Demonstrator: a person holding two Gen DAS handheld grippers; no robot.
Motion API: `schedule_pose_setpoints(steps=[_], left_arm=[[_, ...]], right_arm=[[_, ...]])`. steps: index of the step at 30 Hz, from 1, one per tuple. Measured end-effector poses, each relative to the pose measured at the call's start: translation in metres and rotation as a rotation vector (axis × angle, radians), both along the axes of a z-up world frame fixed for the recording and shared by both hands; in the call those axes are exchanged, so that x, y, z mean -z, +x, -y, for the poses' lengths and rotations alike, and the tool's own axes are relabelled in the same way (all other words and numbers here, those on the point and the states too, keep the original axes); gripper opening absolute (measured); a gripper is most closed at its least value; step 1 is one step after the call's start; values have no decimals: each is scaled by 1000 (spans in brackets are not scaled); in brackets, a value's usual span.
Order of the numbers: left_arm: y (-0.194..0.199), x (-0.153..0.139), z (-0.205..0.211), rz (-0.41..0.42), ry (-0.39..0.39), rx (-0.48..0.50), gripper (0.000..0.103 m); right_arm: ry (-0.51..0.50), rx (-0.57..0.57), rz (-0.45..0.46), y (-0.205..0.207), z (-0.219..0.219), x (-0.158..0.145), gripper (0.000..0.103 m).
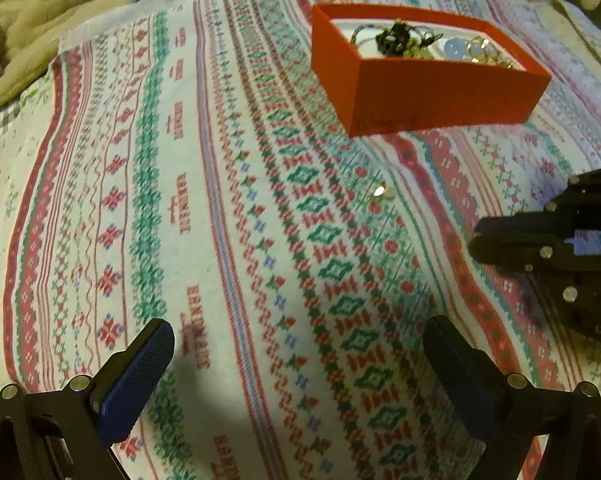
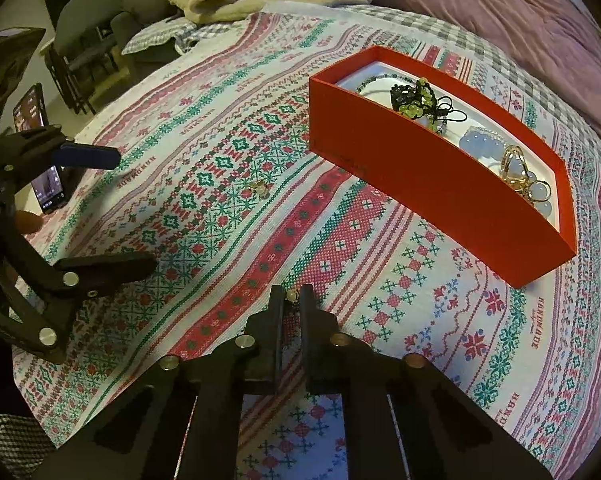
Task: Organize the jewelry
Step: 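Close the right tool on a gold stud earring, then grasp the other gold stud with left tool while right tool holds its stud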
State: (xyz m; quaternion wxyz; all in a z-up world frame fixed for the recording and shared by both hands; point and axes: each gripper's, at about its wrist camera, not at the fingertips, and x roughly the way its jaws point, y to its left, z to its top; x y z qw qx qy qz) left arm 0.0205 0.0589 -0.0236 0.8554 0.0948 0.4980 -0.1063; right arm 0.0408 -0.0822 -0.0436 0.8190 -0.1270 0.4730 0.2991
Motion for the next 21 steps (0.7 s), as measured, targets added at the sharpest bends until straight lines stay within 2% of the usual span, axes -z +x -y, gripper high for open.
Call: schedule_pose_setpoints(steps=[6, 11, 13, 15, 21], left_arm=[[6, -5, 14, 47, -74, 57, 100], [19, -1, 22, 36, -163, 80, 79], [24, 2, 24, 30, -182, 81, 63], [30, 6, 27, 31, -182, 78, 52], [37, 12, 35, 60, -154, 85, 37]], right_arm=[[9, 28, 4, -1, 14, -6, 7], [22, 66, 4, 2, 28, -12, 7], [28, 76, 2, 2, 34, -14, 7], [31, 83, -1, 2, 38, -15, 7], [32, 94, -5, 2, 45, -17, 7]])
